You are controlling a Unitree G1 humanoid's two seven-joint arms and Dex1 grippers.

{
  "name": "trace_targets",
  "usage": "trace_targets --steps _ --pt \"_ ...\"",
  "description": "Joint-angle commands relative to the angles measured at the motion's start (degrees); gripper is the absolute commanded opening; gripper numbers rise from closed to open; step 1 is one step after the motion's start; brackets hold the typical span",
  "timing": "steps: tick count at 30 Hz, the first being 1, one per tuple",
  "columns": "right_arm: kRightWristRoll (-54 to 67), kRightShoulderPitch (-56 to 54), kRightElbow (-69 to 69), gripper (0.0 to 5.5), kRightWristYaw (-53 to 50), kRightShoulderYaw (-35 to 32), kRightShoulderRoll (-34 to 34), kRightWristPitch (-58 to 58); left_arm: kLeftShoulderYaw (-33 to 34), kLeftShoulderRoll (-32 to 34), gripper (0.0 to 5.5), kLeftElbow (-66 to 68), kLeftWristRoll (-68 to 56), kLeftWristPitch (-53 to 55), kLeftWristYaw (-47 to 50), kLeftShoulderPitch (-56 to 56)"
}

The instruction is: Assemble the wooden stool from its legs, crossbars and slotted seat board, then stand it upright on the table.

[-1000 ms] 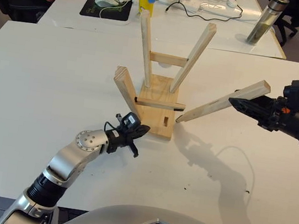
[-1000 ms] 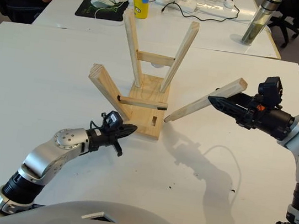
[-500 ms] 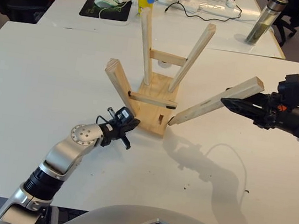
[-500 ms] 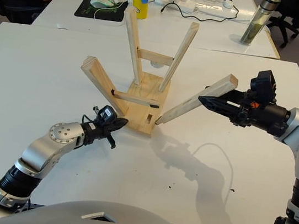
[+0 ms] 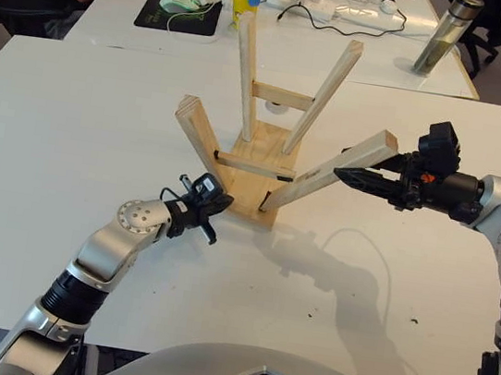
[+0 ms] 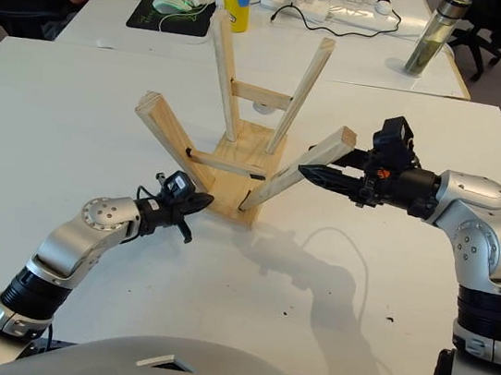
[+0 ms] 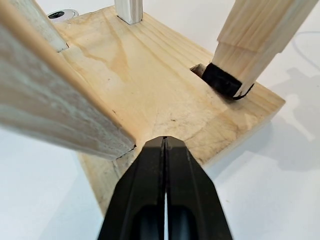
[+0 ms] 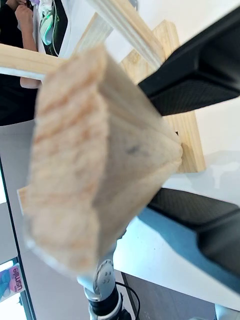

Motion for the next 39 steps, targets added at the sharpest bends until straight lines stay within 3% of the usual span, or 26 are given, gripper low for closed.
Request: trace_targets --steps 1,21,31,39 --pt "-3.51 -1.04 1.83 2.08 0.79 1.49 -0.73 -2.54 -1.04 0.83 0.0 3.93 1.93 2.74 -0.61 0.98" --pt "-13.12 -14.65 4.65 2.08 8.37 12.36 -4.18 -4.62 -1.58 -2.75 0.0 3.45 2.21 3.05 1.75 2.79" --pt "-13.6 -10.68 0.43 2.08 6.05 15.2 -2.86 -1.8 -1.33 -3.68 0.0 3.81 2.47 2.86 2.17 3.69" --pt "-15.52 -11.09 5.56 2.08 5.01 17.6 -0.73 -2.04 -1.42 -4.38 0.0 4.32 2.87 2.78 2.12 3.38"
